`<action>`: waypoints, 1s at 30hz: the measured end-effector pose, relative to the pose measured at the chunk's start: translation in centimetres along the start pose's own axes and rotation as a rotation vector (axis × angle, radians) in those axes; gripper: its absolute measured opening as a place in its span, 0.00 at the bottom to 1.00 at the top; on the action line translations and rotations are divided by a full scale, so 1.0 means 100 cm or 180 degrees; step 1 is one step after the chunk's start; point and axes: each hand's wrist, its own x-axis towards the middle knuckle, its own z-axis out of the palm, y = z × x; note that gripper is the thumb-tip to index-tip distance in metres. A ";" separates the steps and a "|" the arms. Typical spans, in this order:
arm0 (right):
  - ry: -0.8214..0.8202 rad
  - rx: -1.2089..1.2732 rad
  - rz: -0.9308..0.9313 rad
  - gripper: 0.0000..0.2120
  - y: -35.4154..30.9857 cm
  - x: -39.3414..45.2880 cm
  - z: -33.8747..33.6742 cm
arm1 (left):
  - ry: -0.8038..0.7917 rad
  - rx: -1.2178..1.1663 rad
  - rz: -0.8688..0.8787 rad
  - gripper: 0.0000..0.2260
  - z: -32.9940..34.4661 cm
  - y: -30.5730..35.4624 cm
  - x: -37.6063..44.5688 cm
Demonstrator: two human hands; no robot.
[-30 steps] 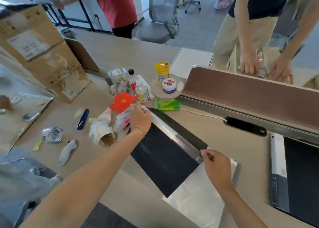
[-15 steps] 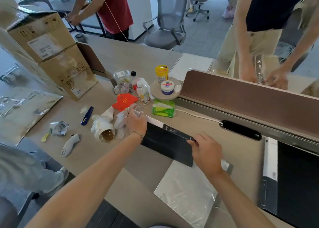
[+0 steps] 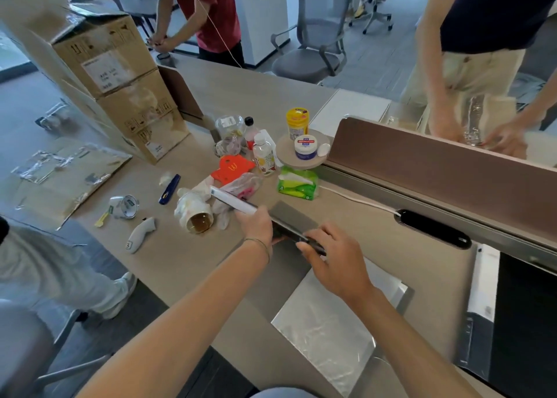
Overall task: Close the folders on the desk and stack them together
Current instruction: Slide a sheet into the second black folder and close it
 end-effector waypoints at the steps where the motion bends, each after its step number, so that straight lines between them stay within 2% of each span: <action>1: -0.0020 0.0153 -0.0040 0.16 -0.002 -0.001 0.000 | 0.0028 0.0072 0.0033 0.19 -0.006 0.000 -0.001; 3: 0.0006 0.0487 0.0131 0.16 -0.005 -0.001 0.003 | 0.0075 0.0236 0.0089 0.20 -0.018 -0.003 -0.001; 7: 0.0298 0.0913 0.1245 0.11 0.008 0.004 0.011 | -0.0035 0.0490 0.0258 0.25 -0.045 -0.016 0.005; 10: 0.0164 0.0909 0.1659 0.09 0.028 0.001 0.018 | -0.0100 0.0876 0.0429 0.25 -0.063 -0.025 0.005; 12: -0.0044 0.0887 0.1956 0.11 0.040 -0.003 0.021 | -0.0173 0.0970 0.0447 0.22 -0.070 -0.030 0.003; 16: -0.0379 0.1032 0.2497 0.23 0.058 -0.015 0.023 | -0.0411 0.1310 0.0634 0.16 -0.078 -0.041 -0.009; 20: -0.0053 0.1566 0.2854 0.27 0.060 -0.028 0.013 | -0.0637 0.1603 0.0980 0.14 -0.074 -0.055 -0.016; 24: 0.0323 0.1464 0.2949 0.29 0.063 -0.046 0.000 | -0.0854 0.1747 0.1136 0.15 -0.062 -0.070 -0.017; 30: 0.1017 0.1172 0.3194 0.27 0.077 -0.079 -0.037 | -0.1180 0.2361 0.1577 0.27 -0.023 -0.099 -0.035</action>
